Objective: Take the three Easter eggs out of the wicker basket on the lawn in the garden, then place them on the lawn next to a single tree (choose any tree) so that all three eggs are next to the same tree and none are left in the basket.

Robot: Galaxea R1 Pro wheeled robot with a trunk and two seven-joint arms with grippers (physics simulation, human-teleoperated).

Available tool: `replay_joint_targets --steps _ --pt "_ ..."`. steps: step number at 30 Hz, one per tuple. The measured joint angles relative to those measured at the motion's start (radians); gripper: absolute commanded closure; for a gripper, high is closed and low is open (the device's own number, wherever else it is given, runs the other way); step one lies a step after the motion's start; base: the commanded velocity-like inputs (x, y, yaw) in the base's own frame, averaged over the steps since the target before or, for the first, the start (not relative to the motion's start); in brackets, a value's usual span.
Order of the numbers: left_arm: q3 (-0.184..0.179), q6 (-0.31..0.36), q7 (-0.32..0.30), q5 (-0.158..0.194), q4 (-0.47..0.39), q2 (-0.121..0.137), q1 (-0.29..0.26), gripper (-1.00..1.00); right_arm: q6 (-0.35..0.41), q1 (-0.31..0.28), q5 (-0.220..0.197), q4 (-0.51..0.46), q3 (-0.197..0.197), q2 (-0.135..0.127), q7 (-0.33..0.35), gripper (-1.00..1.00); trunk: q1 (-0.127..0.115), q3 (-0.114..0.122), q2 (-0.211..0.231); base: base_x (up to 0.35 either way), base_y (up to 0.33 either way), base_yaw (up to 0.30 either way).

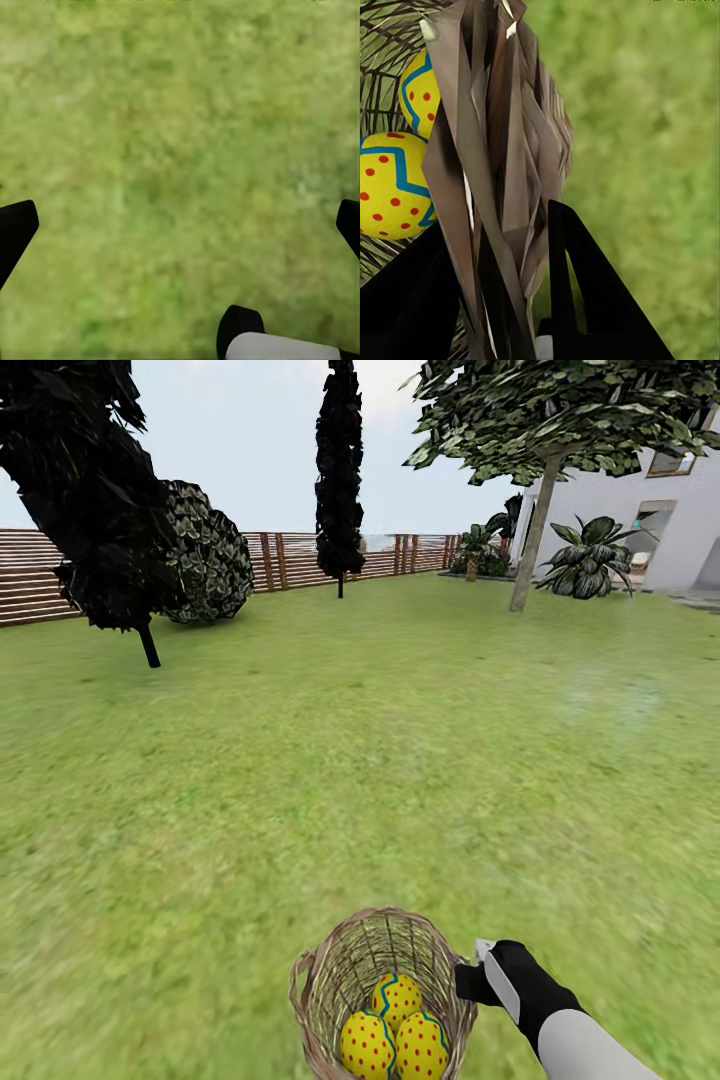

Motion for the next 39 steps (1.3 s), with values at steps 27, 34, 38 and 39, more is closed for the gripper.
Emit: replay_joint_targets --steps 27,34,38,39 --pt "0.0 -0.002 0.0 0.0 0.001 0.0 0.0 -1.0 0.001 0.0 0.0 -0.002 0.0 0.0 0.0 1.0 -0.104 0.082 0.189 0.0 0.0 -0.245" --pt "0.0 -0.002 0.001 0.0 0.001 0.0 0.0 -1.0 0.001 0.0 0.0 -0.002 0.0 0.0 0.0 1.0 -0.13 0.101 0.238 0.0 0.0 -0.274" --pt "0.0 -0.002 0.002 0.0 0.001 0.0 -0.001 -1.0 0.001 0.0 0.0 -0.002 0.0 0.0 0.0 1.0 -0.146 0.112 0.266 0.0 0.0 -0.274" --pt "0.0 -0.002 0.002 0.0 0.001 0.0 0.0 -1.0 0.001 0.0 0.0 -0.002 0.0 0.0 0.0 1.0 -0.15 0.115 0.273 0.0 0.0 -0.274"
